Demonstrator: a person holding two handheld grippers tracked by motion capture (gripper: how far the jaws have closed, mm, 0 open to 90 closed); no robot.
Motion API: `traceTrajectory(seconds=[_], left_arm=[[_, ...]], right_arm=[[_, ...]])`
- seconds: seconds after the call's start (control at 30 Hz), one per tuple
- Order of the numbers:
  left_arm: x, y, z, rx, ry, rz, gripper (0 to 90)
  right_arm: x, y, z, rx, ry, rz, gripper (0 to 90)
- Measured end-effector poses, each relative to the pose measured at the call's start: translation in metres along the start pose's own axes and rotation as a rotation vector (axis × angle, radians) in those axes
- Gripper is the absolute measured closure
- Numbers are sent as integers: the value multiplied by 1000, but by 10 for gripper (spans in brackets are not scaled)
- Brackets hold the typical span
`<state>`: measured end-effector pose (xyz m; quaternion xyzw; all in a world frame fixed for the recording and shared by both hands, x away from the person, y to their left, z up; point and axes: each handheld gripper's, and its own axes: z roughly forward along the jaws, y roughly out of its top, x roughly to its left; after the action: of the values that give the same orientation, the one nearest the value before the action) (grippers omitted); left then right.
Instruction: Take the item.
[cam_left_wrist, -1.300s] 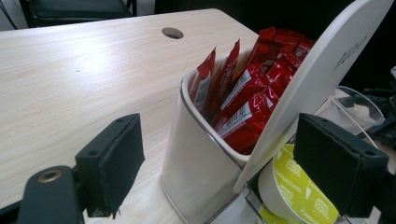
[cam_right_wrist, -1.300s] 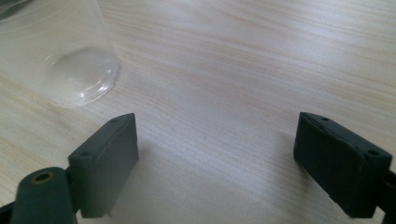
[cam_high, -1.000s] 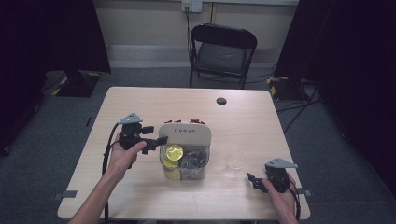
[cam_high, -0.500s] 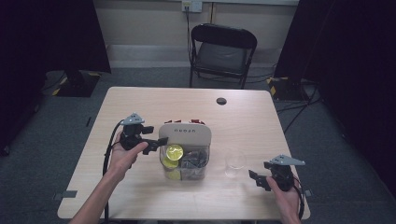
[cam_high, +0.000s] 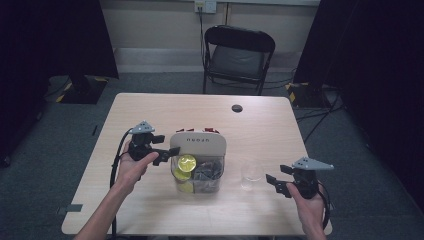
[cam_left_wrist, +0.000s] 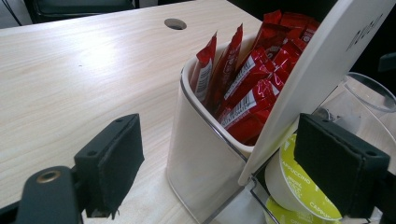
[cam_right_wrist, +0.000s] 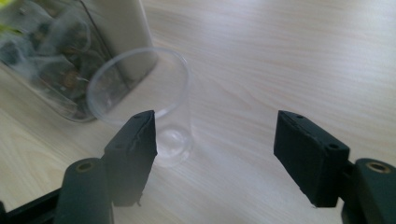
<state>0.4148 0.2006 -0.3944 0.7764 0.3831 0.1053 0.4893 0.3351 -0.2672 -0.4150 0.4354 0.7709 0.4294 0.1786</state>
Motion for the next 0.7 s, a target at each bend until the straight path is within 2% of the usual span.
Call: traceTrajectory(seconds=[0.2,0.33,0.7], left_arm=[[0,0,0,3,-3,1,150],[0,0,0,3,-2,3,151],[0,0,0,3,0,1,150]], right_arm=[[7,15,-1,-48,44,-2,318],[15,26,-1,-72,72,-20,328],[38,48,20,-88,170,-56,385]])
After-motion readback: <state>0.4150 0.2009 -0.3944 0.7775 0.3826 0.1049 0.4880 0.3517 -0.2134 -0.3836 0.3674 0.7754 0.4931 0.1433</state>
